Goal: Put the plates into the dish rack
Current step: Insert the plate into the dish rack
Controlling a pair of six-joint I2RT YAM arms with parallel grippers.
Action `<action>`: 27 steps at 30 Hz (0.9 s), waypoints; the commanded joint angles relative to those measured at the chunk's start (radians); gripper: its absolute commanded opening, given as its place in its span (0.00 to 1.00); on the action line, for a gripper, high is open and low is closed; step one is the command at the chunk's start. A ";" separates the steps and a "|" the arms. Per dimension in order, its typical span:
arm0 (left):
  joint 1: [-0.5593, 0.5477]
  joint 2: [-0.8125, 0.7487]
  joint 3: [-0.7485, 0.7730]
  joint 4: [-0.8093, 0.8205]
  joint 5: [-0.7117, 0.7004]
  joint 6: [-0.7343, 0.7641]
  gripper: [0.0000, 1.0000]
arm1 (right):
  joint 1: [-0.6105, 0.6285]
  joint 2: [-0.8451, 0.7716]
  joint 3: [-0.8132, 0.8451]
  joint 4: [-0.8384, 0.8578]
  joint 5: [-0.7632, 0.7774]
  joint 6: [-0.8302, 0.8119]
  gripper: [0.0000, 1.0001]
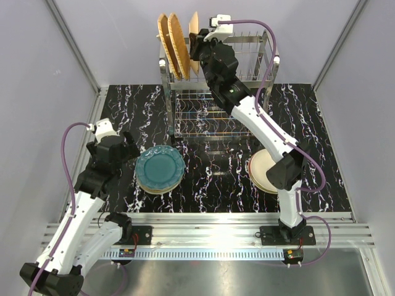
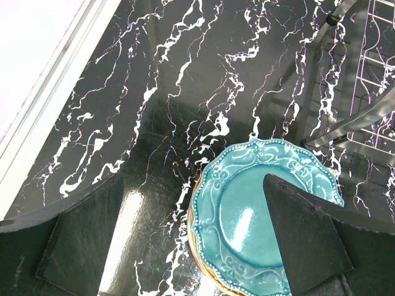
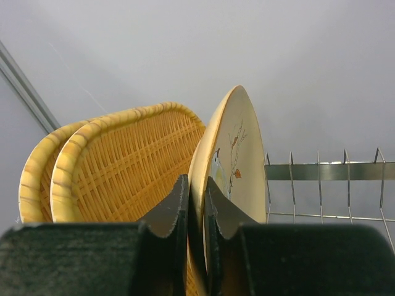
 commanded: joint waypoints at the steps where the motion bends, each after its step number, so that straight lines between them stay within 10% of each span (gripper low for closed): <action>1: -0.005 0.007 0.014 0.039 0.005 0.011 0.99 | 0.026 -0.066 -0.023 0.015 0.041 -0.039 0.00; 27: -0.005 -0.001 0.013 0.041 0.018 0.013 0.99 | 0.064 -0.160 -0.270 0.273 0.020 -0.180 0.00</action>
